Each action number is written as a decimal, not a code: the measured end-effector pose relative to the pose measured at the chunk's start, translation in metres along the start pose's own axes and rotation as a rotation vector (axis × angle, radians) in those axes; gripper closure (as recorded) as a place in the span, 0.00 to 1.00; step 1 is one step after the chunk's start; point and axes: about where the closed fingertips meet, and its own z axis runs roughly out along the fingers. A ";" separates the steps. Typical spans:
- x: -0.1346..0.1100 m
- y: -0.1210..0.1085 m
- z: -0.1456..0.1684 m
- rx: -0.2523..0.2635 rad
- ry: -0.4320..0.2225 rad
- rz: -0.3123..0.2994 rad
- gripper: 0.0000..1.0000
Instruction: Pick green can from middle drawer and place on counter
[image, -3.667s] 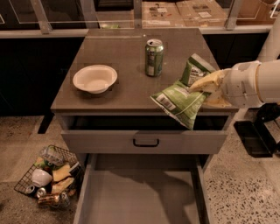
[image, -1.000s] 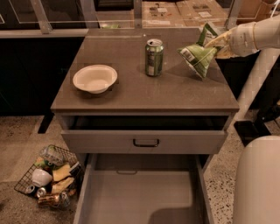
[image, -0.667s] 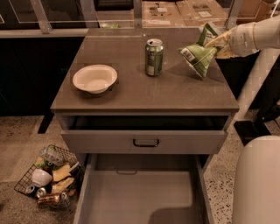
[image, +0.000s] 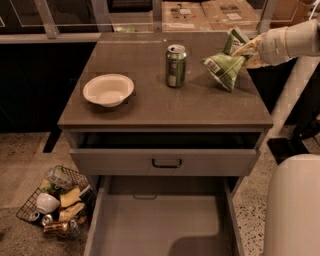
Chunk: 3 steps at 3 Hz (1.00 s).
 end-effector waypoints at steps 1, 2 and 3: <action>-0.001 0.000 0.005 0.000 -0.005 0.001 0.11; -0.001 0.001 0.009 0.000 -0.009 0.001 0.00; -0.001 0.001 0.009 0.000 -0.009 0.001 0.00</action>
Offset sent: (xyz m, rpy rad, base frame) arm 0.0019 0.0031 -0.0025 0.0017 0.0024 0.0035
